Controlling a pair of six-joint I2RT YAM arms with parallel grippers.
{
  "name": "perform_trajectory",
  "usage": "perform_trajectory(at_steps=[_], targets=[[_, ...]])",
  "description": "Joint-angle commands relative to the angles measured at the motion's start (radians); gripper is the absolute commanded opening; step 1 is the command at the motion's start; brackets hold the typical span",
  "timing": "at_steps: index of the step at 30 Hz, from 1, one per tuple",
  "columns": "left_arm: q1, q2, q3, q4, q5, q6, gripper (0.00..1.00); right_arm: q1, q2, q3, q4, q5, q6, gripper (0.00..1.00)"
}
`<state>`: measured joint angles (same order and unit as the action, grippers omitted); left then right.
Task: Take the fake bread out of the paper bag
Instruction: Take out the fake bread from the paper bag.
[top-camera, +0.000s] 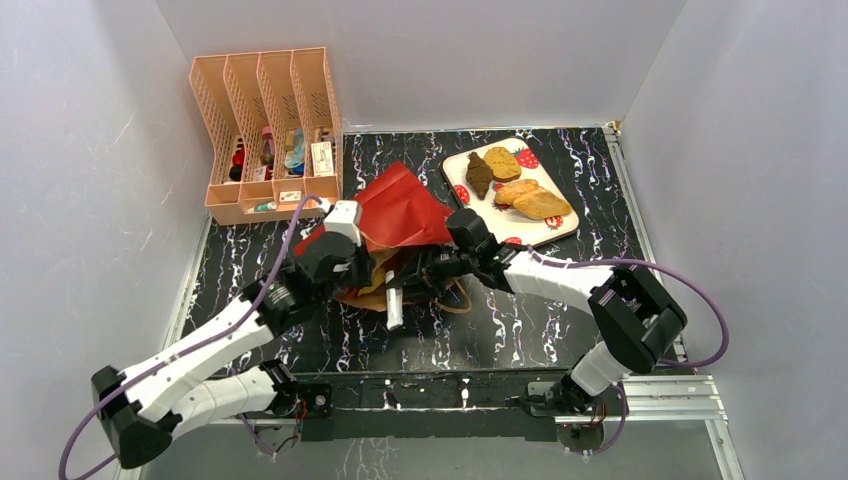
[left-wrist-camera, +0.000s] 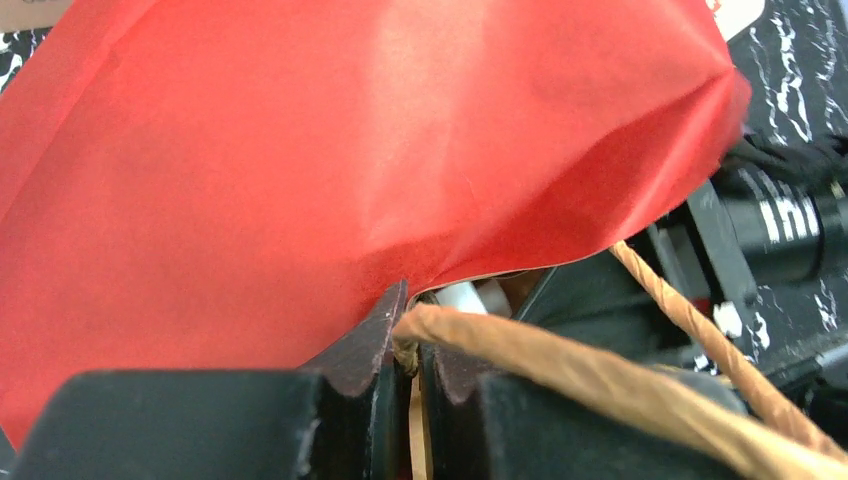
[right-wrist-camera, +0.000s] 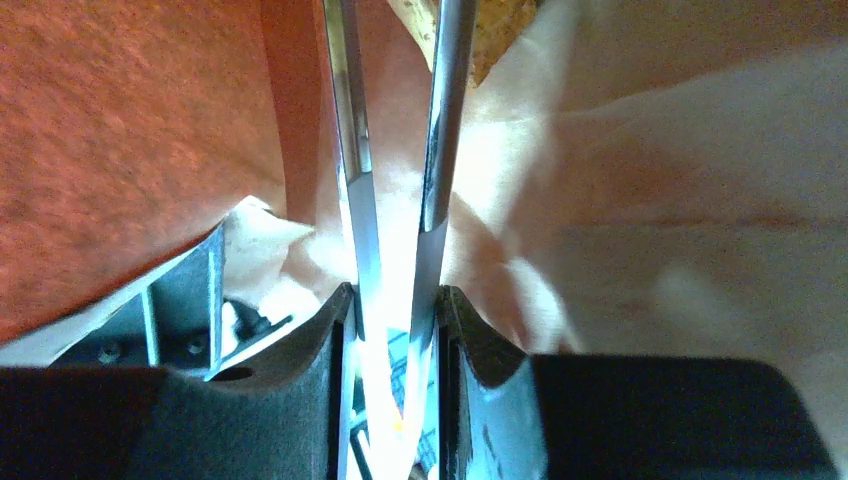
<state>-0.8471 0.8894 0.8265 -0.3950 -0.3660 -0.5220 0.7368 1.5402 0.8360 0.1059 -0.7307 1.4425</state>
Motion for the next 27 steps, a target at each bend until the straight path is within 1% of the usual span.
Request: perform_trajectory(at_steps=[1, 5, 8, 15, 20, 27], targets=[[0.010, 0.120, 0.087, 0.018, -0.106, 0.004, 0.07, 0.048, -0.012, 0.141, -0.161, 0.140, -0.113, 0.00], [0.009, 0.188, 0.141, 0.015, -0.176, -0.024, 0.07, 0.090, -0.018, 0.166, -0.227, 0.179, -0.135, 0.00], [0.008, 0.220, 0.167, 0.016, -0.203, -0.033, 0.07, 0.109, -0.031, 0.170, -0.265, 0.197, -0.142, 0.00], [0.008, 0.228, 0.173, -0.001, -0.289, -0.060, 0.07, 0.114, -0.106, 0.139, -0.320, 0.218, -0.142, 0.00], [0.007, 0.246, 0.188, -0.024, -0.304, -0.060, 0.07, 0.113, -0.171, 0.104, -0.328, 0.243, -0.125, 0.00], [0.008, 0.246, 0.173, -0.044, -0.294, -0.058, 0.07, 0.113, -0.255, 0.068, -0.280, 0.291, -0.079, 0.00]])
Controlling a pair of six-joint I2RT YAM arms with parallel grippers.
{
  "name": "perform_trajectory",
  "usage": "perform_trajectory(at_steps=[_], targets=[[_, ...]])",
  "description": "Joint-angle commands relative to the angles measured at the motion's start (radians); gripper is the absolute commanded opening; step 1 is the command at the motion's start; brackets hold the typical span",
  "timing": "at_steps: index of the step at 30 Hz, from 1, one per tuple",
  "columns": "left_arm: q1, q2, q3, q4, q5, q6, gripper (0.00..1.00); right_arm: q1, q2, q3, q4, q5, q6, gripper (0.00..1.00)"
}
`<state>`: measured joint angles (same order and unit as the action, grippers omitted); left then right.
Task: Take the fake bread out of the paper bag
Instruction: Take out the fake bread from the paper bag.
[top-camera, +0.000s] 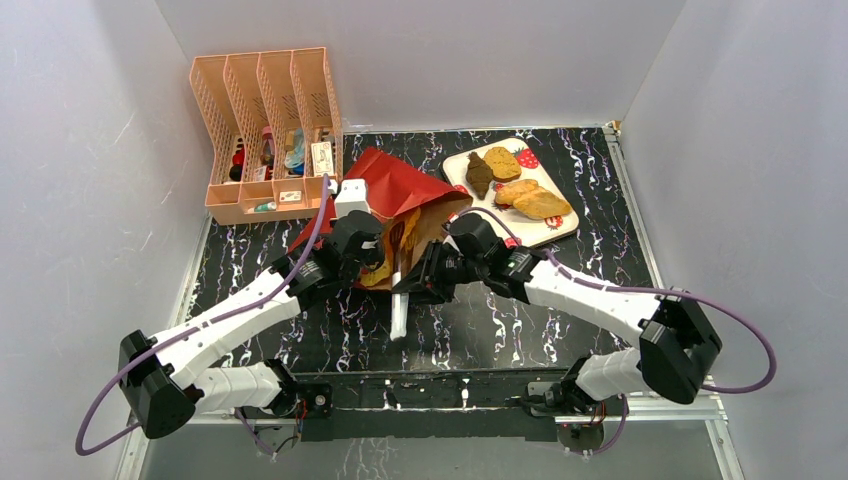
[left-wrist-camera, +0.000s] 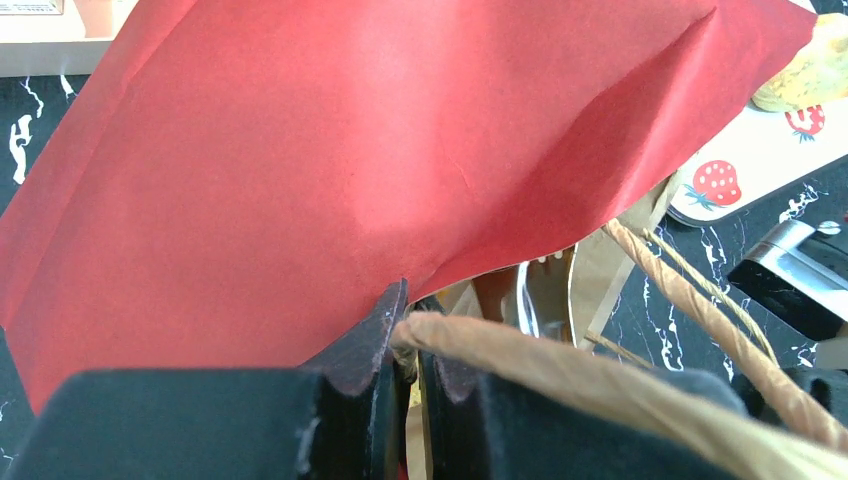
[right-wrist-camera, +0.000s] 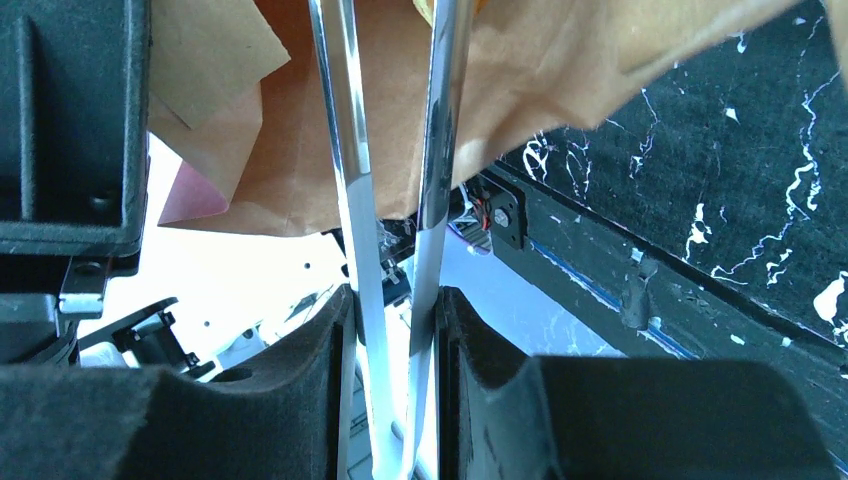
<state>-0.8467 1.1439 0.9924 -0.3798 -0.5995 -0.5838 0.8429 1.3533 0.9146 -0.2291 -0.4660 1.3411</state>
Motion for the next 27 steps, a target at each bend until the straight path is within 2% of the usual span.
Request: perform_trajectory(at_steps=[1, 13, 20, 27], targets=[[0.008, -0.012, 0.004, -0.063, -0.058, 0.003, 0.07, 0.007, -0.080, -0.019, 0.058, 0.036, 0.026, 0.00], [0.008, -0.045, -0.006, -0.110, -0.035, 0.024, 0.07, -0.006, -0.148, -0.038, -0.033, 0.132, -0.020, 0.00], [0.008, -0.028, 0.030, -0.153, -0.015, 0.006, 0.06, -0.004, -0.109, 0.101, -0.205, 0.231, -0.143, 0.00], [0.008, 0.027, 0.081, -0.203, 0.020, -0.047, 0.06, 0.001, -0.089, 0.189, -0.282, 0.312, -0.197, 0.00]])
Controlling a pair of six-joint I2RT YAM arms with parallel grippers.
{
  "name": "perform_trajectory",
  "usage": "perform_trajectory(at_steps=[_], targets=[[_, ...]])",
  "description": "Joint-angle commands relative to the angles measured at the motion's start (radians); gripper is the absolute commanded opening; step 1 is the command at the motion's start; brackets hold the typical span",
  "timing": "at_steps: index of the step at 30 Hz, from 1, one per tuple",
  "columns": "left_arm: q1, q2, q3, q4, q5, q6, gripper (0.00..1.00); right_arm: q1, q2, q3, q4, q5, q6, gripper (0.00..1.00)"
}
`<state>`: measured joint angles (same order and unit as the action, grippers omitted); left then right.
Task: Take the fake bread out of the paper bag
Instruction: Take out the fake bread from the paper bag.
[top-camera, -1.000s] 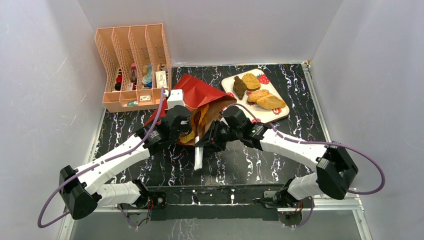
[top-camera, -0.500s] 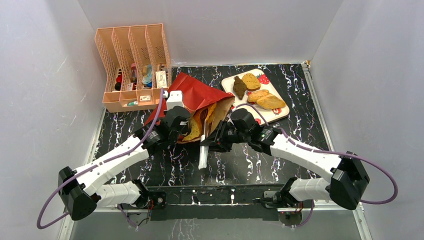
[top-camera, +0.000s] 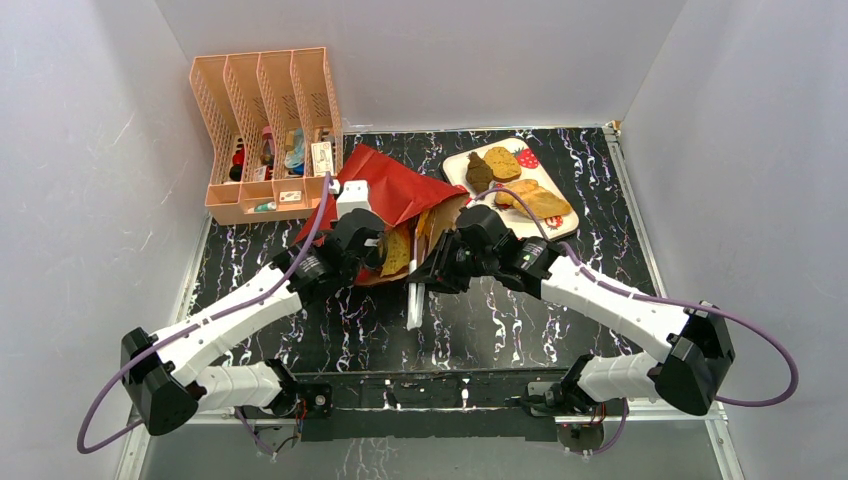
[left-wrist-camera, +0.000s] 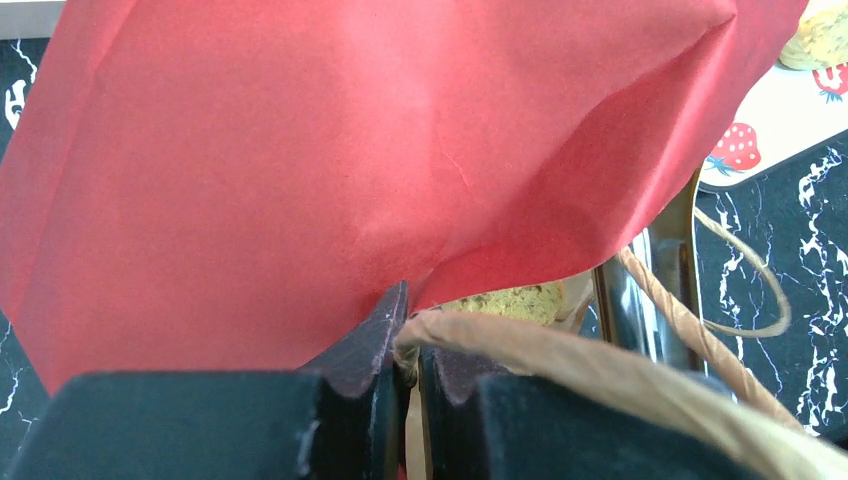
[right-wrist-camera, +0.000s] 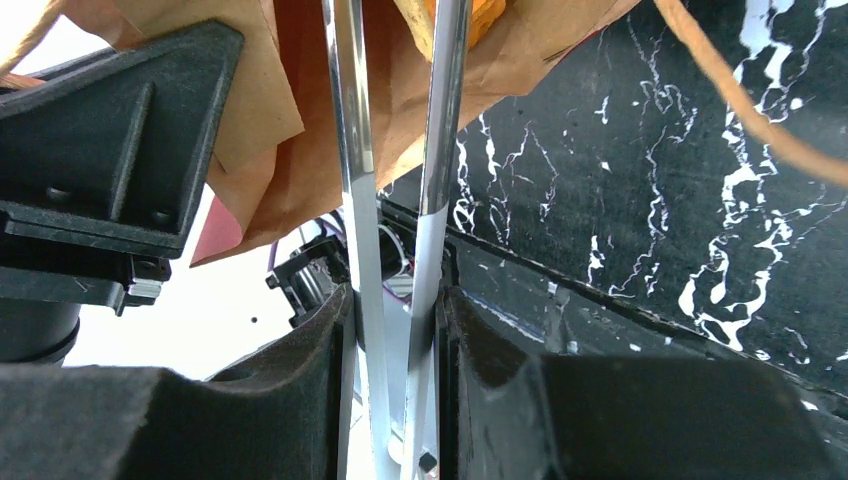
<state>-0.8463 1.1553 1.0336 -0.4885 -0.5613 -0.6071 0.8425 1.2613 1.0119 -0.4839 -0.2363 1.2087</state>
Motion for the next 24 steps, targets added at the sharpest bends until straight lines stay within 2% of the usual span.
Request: perform_trajectory(at_steps=[1, 15, 24], targets=[[0.007, 0.019, 0.047, -0.097, -0.019, -0.026, 0.06, 0.003, 0.006, 0.106, -0.041, 0.091, -0.071, 0.00], [0.007, 0.098, 0.156, -0.162, -0.030, -0.104, 0.07, 0.031, -0.013, 0.171, -0.179, 0.189, -0.113, 0.00], [0.007, 0.119, 0.230, -0.215, 0.007, -0.164, 0.06, 0.084, 0.042, 0.262, -0.255, 0.245, -0.154, 0.00]])
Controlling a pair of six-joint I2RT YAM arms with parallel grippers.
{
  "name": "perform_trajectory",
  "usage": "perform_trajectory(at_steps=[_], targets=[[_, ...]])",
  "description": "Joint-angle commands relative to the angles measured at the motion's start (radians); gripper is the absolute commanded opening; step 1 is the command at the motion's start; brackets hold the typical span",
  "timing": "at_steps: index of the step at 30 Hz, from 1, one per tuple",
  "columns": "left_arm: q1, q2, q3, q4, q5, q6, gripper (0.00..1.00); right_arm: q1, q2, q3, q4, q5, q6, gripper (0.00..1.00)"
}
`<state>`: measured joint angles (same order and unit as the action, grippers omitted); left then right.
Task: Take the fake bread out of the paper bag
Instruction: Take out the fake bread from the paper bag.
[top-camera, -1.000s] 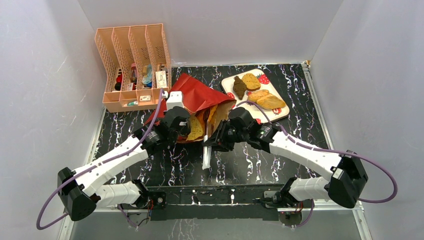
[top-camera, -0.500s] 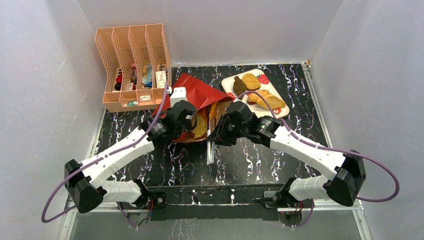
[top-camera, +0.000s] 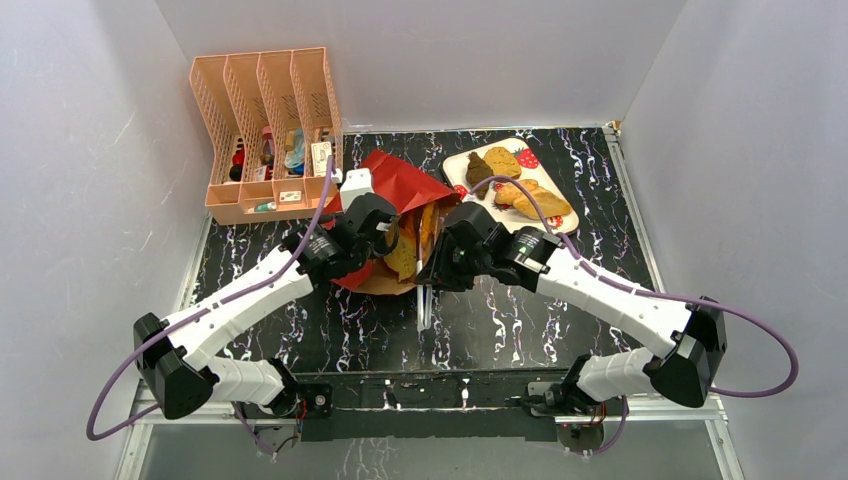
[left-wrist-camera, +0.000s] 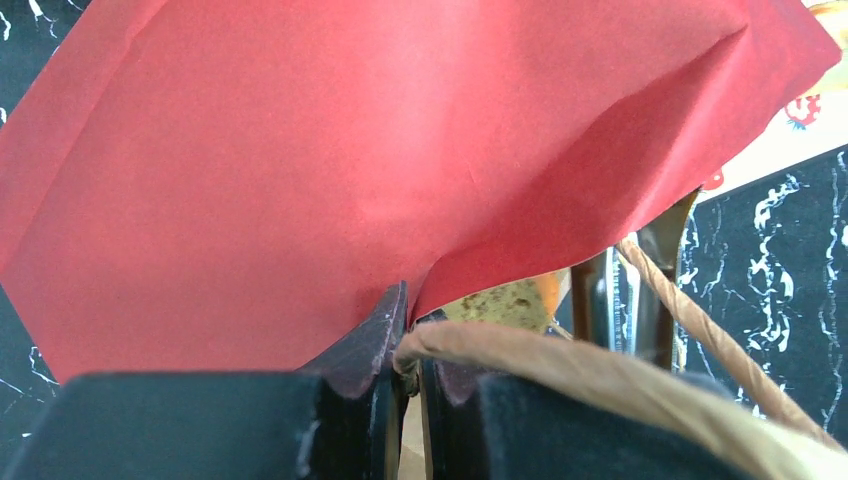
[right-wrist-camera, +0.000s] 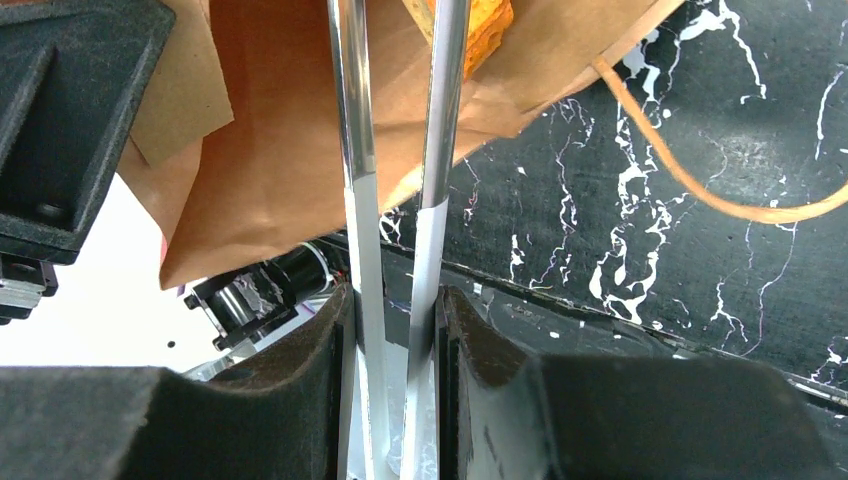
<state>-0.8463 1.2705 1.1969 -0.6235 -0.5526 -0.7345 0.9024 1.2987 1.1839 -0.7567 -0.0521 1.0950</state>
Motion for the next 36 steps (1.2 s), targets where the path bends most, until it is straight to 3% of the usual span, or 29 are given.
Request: perform_trajectory(at_steps=[1, 13, 24, 36], targets=[[0.007, 0.010, 0.085, -0.088, 0.003, -0.041, 0.07, 0.029, 0.007, 0.096, 0.013, 0.066, -0.045, 0.00], [0.007, 0.027, 0.146, -0.135, 0.016, -0.057, 0.06, 0.032, -0.052, 0.049, 0.008, 0.094, -0.038, 0.00], [0.008, -0.033, 0.010, -0.093, 0.004, -0.051, 0.07, 0.030, -0.160, -0.035, 0.040, 0.069, 0.036, 0.00], [0.007, -0.050, -0.008, -0.111, -0.003, -0.036, 0.07, 0.030, -0.242, -0.027, 0.026, 0.141, 0.073, 0.00]])
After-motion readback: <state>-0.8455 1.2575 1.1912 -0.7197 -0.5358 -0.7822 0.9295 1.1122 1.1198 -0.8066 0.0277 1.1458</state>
